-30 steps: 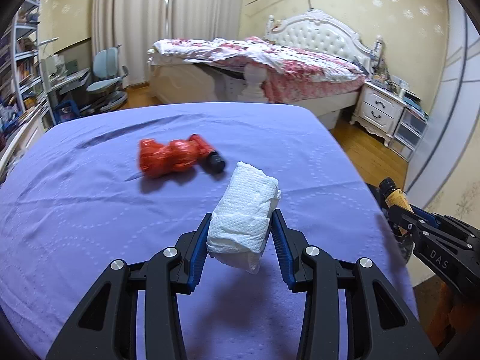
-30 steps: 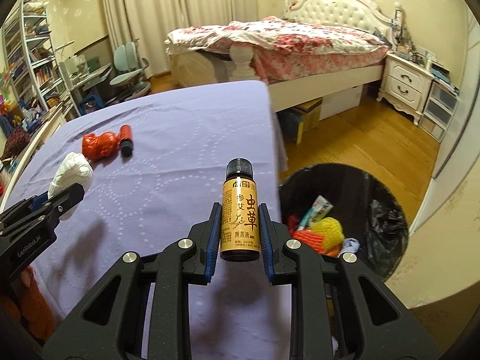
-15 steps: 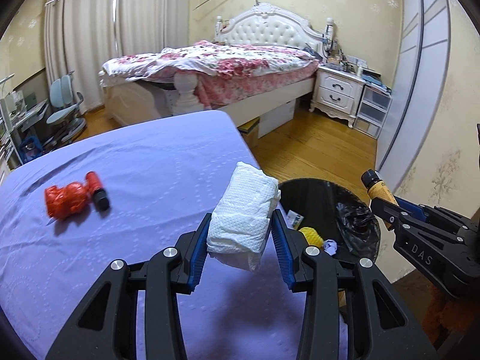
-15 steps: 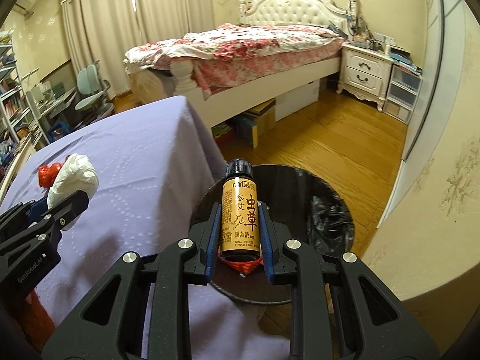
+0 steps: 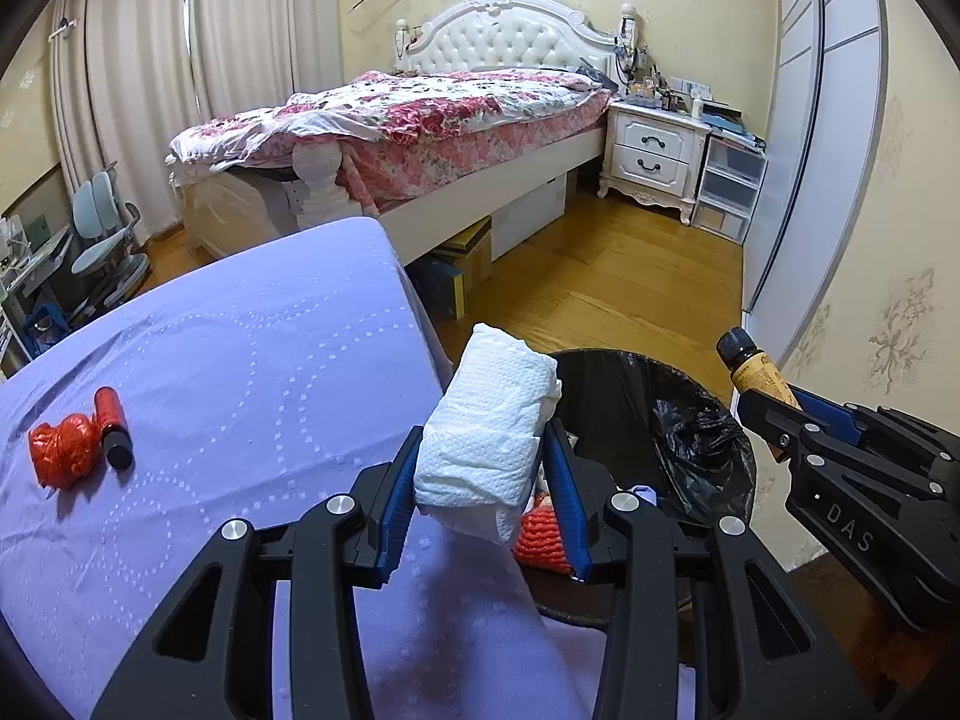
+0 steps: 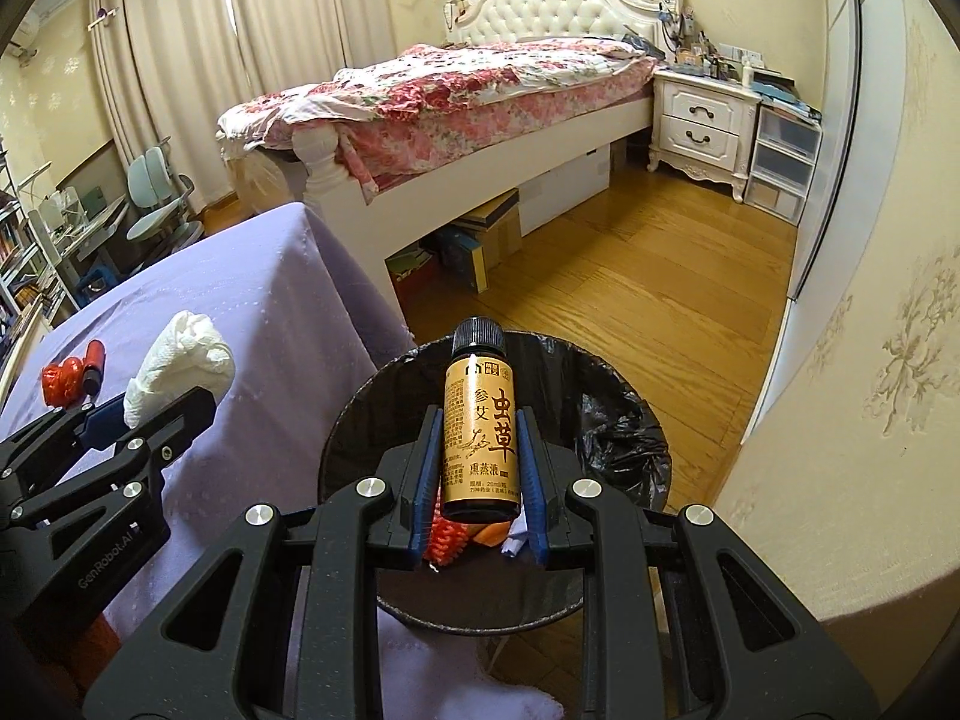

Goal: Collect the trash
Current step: 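Carry the bottle and tissue packet over the black bin and open both grippers, then move both open grippers back over the orange bag and red can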

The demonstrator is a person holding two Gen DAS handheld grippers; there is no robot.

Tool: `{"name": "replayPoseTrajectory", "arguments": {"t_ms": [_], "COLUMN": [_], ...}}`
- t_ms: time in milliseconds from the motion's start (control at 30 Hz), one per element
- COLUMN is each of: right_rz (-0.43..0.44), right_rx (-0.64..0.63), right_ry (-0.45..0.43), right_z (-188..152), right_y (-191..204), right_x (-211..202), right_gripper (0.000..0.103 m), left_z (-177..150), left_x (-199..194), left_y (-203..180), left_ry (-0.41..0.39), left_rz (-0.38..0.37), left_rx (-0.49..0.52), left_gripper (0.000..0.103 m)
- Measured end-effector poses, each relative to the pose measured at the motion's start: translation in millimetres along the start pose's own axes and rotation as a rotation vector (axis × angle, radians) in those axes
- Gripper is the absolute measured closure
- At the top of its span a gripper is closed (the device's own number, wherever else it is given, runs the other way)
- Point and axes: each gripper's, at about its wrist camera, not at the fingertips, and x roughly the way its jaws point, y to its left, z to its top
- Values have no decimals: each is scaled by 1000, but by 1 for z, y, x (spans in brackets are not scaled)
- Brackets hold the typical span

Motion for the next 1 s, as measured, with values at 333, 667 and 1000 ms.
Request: {"name": "replayPoseTrajectory", "arguments": {"t_ms": [333, 667, 1000], "right_rz": [-1, -30, -29], "right_rx": [33, 67, 69], "right_ry": [9, 0, -10], "right_z": [4, 3, 3], "right_y": [-11, -15, -13], "right_x": [11, 12, 10], "right_gripper": [79, 61, 37], "left_z": [5, 1, -7], "left_x": [8, -2, -18], "left_y": [-11, -6, 22], "left_ry": [4, -11, -27], "left_rz": [6, 33, 103], "left_rx": [17, -12, -43], "left_gripper": [59, 24, 23]}}
